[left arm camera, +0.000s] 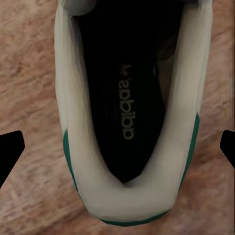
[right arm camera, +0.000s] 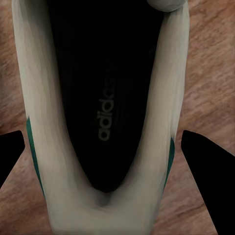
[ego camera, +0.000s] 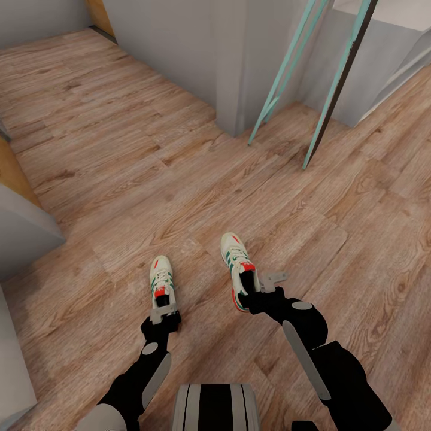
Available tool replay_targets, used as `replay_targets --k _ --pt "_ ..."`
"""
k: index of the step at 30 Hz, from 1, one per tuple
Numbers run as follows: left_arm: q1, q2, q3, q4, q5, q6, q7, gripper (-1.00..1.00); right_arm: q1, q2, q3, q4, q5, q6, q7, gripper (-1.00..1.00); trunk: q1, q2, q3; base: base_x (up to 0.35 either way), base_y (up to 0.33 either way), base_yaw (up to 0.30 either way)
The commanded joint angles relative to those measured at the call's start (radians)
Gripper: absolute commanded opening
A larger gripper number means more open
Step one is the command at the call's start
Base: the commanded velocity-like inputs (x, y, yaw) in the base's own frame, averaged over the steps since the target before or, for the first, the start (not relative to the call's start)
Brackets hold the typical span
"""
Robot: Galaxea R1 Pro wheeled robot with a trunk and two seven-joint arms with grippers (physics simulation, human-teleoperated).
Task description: Pick up the two gym shoes and the two sandals from the corridor floor and place them onto the hallstand (shoe rack) in the corridor, making sure they are on the rack and not on the floor. Arrange them so the two gym shoes are next to each other and the two sandals are next to each other.
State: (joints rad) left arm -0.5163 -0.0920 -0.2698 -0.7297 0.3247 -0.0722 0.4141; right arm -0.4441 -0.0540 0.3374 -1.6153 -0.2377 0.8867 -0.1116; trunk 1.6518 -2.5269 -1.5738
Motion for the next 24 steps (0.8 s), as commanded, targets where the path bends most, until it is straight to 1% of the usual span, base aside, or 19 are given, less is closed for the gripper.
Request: replay_targets --k 1,4,6,10,24 --pt "-0.004 0.0 0.0 0.005 0.0 0.0 -0.005 1.0 0.0 0.0 0.0 0.0 0.0 0.0 0.0 -1.0 0.0 0.0 0.0 0.0 0.0 0.0" --pt "-0.025 -0.001 0.001 0.035 0.0 -0.001 -0.019 1.0 0.0 0.0 0.0 0.0 0.0 0.0 0.0 -1.0 0.0 0.0 0.0 0.0 0.0 0.0" --pt "-0.046 -0.001 0.001 0.076 0.0 -0.007 -0.03 1.0 0.001 0.0 0.0 0.0 0.0 0.0 0.0 -1.0 0.0 0.0 0.0 0.0 0.0 0.0" --pt "-0.057 0.0 0.001 0.1 -0.002 -0.012 -0.036 1.0 0.001 0.0 0.0 0.0 0.0 0.0 0.0 -1.0 0.0 0.0 0.0 0.0 0.0 0.0" --pt "-0.062 0.001 0.001 0.115 -0.002 -0.015 -0.038 1.0 0.001 -0.001 0.0 0.0 0.0 0.0 0.0 -1.0 0.0 0.0 0.0 0.0 0.0 0.0"
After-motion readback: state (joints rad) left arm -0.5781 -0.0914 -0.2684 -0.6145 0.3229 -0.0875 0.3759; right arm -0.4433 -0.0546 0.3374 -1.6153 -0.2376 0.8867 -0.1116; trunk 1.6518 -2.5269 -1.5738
